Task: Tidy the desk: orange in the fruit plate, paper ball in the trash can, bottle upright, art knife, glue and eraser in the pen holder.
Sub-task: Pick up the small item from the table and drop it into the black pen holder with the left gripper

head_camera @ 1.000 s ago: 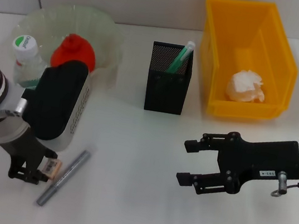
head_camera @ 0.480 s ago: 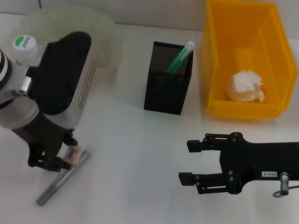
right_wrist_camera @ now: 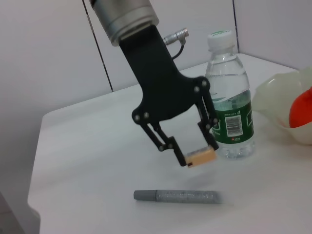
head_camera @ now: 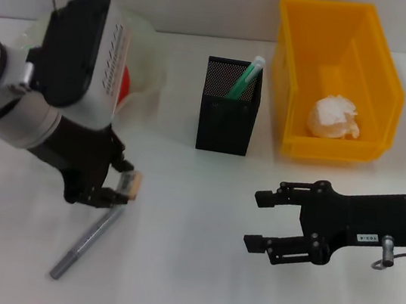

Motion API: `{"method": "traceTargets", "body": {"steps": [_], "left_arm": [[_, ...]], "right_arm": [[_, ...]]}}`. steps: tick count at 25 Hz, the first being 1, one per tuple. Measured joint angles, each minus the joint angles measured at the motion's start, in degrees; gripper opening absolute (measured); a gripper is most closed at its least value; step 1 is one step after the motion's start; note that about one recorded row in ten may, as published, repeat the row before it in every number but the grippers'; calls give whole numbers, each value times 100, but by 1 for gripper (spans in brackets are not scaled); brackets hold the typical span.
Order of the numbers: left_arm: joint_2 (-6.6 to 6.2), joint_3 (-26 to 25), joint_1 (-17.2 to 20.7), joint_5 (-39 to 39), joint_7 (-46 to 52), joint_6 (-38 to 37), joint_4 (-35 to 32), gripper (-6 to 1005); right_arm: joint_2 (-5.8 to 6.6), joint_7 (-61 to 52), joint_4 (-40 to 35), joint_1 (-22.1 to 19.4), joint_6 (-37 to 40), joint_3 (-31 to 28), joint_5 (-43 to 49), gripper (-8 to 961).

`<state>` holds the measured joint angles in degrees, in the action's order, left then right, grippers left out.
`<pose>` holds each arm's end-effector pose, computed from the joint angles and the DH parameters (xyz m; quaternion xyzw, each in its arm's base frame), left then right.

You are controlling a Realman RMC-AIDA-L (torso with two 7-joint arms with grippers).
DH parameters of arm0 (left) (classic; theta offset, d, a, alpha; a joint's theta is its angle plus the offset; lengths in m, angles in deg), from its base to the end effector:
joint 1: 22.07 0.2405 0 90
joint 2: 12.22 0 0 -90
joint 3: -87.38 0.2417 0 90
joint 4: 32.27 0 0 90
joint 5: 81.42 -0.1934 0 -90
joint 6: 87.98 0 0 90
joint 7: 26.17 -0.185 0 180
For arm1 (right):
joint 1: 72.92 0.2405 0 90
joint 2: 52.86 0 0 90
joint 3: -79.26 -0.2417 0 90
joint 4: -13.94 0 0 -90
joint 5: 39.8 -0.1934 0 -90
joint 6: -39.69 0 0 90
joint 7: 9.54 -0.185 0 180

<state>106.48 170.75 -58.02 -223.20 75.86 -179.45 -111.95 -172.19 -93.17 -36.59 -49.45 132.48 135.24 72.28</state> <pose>-0.1593 0.3276 -0.0440 -0.9762 0.0962 0.1866 0.0540 0.2202 0.2888 -0.0374 -0.9689 0.1625 0.1764 0.0607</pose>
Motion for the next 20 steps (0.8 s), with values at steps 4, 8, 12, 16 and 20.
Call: {"method": "traceTargets", "body": {"steps": [4,8,12,16,20], "left_arm": [[-15,-252,11,296,1,-14,-91,409],[-15,-516,41,635,10,-55,-211,409],[-14,-648,61,851,40,-69,-305,409],[-14,-762,70,1115,54,-85,-346,408],[-14,-875,71,1330,54,-86,-350,408]], "right_arm": [[4,11,-7,-43,3,0,-20,766],[6,12,-39,-75,10,0,-22,766],[3,15,-44,-101,17,0,-24,766],[-1,21,-57,-126,22,11,-27,766],[-3,28,-61,-141,22,11,-29,766]]}}
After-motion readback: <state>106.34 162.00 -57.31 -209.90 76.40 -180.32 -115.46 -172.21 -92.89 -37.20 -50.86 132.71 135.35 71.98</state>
